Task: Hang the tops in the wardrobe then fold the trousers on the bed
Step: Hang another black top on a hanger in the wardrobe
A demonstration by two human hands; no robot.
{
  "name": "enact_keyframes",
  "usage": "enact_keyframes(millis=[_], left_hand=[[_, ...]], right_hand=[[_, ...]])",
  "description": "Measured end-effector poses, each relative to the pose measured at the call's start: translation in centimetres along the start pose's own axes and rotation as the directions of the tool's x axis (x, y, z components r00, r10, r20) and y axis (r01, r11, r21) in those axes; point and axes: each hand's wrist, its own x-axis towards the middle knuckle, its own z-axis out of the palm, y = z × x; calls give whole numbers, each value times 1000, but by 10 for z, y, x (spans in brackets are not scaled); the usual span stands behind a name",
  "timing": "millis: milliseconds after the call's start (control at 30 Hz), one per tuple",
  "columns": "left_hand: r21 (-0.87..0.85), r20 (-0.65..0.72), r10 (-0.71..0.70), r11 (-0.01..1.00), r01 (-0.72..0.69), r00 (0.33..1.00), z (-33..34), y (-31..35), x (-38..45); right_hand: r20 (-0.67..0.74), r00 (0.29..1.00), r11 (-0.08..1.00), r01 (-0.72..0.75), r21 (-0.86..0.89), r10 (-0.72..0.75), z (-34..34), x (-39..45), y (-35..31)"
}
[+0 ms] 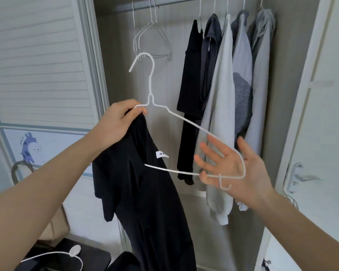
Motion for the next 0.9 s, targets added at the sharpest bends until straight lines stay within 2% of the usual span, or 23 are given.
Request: enact_keyframes(millis=[67, 100, 167, 200, 267, 300, 333, 433, 500, 567, 667, 767, 900], left_hand=[[-47, -53, -31, 998, 28, 998, 0, 1, 3], [-50, -75, -46, 998, 43, 996, 0, 2, 4], [-14, -108, -61, 998, 60, 992, 2, 3, 7], [11, -115, -59, 998, 61, 992, 4, 5, 8], [78, -110, -43, 996, 52, 993, 8, 10, 10], [110, -104, -27, 993, 38, 994, 12, 13, 10], [137, -98, -11, 990, 24, 995, 15, 17, 10], [167, -101, 39, 986, -22, 994, 24, 27, 6], [174, -134, 69, 984, -45, 989, 24, 28, 3], [174, -164, 74, 984, -45, 984, 19, 28, 0], [179, -161, 68, 983, -39, 985, 8, 26, -2], [201, -163, 97, 978, -63, 982, 2, 26, -4], [266, -193, 225, 949, -170, 955, -4, 25, -9]], right_hand=[[-284, 959, 992, 18, 123, 18, -13, 10, 9], [-396, 917, 996, -3, 88, 38, -17, 14, 19], [-469, 883, 971, -128, -201, 19, -18, 15, 46], [-426, 904, 888, -158, -431, -46, -13, 14, 61], [-213, 960, 591, -69, -804, -179, 8, 12, 82], [-94, 971, 439, 12, -898, -218, 20, 13, 89], [-5, 973, 331, 74, -941, -231, 31, 16, 94], [73, 980, 105, 94, -990, -184, 46, 27, 104], [61, 981, 29, 68, -997, -181, 41, 34, 112], [-3, 979, -42, -11, -999, -202, 28, 39, 117], [-106, 972, -320, -171, -932, -209, 5, 44, 115], [-148, 962, -424, -235, -875, -227, -12, 50, 105], [-167, 978, -583, -208, -785, -123, -33, 49, 92]])
